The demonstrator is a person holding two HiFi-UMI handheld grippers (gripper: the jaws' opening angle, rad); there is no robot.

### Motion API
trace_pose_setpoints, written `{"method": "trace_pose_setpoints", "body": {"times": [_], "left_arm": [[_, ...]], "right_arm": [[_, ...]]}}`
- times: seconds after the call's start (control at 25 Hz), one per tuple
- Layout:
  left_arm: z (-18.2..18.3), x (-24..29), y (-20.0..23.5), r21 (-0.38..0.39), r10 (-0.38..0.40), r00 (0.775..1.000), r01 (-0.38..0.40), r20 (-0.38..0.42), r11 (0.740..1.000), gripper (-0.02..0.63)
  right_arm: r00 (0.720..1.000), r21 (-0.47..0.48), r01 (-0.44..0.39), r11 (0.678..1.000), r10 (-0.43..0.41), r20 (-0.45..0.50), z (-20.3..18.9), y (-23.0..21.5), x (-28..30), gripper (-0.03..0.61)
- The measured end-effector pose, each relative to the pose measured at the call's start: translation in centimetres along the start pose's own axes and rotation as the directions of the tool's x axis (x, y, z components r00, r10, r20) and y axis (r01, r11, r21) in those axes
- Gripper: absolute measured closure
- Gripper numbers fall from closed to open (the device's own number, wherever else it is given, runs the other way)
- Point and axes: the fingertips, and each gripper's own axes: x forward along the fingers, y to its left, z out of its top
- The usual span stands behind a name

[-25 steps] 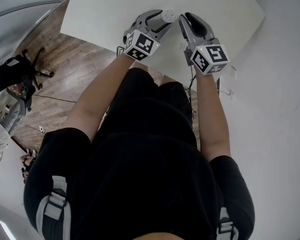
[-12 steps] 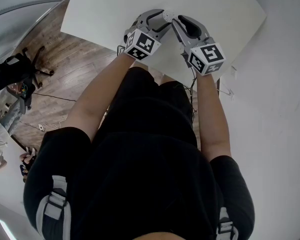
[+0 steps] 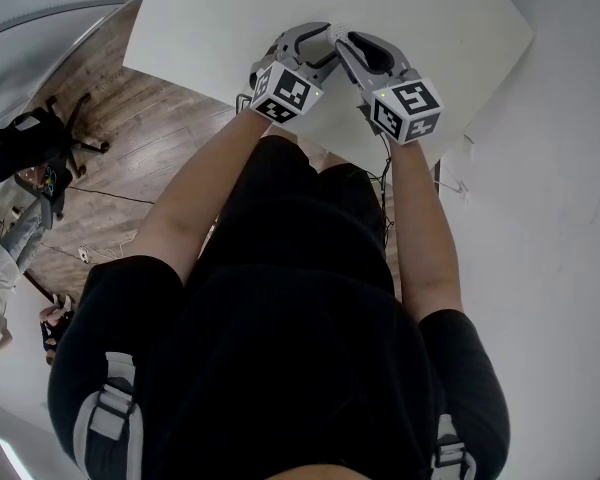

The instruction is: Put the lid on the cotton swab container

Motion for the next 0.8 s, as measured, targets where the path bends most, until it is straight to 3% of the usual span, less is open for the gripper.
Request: {"method": "trace_pose_setpoints", "body": {"times": [0.16,0.36,0.52,0.8], "left_arm": [[0.00,-0.02,0.01,0.001,-0.006,1.000,0.006,0.001,1.000,0.393],[0.15,0.19,0.01,0.002,-0.009,1.000,0.009,0.002,1.000,0.393],[0.12,0.33,-0.12,0.008,-0.016,1.000,0.016,0.003,1.000,0.391],[0.17,0.81,0.23,0.009,-0.021,1.000,0.021,-0.011,1.000,0.379]], "right_arm": [[1.000,-0.022,0.027,0.999,-0.028,-0.009,0.11,-0.25,0.40,0.469],[0.994,-0.184,0.087,0.979,-0.099,-0.054,0.17,-0.24,0.80,0.474],[0.990,-0.243,0.113,0.963,-0.131,-0.057,0.51,-0.05,0.93,0.454],[0.991,-0.213,0.101,0.972,-0.117,-0.062,0.49,-0.35,0.91,0.456]]}}
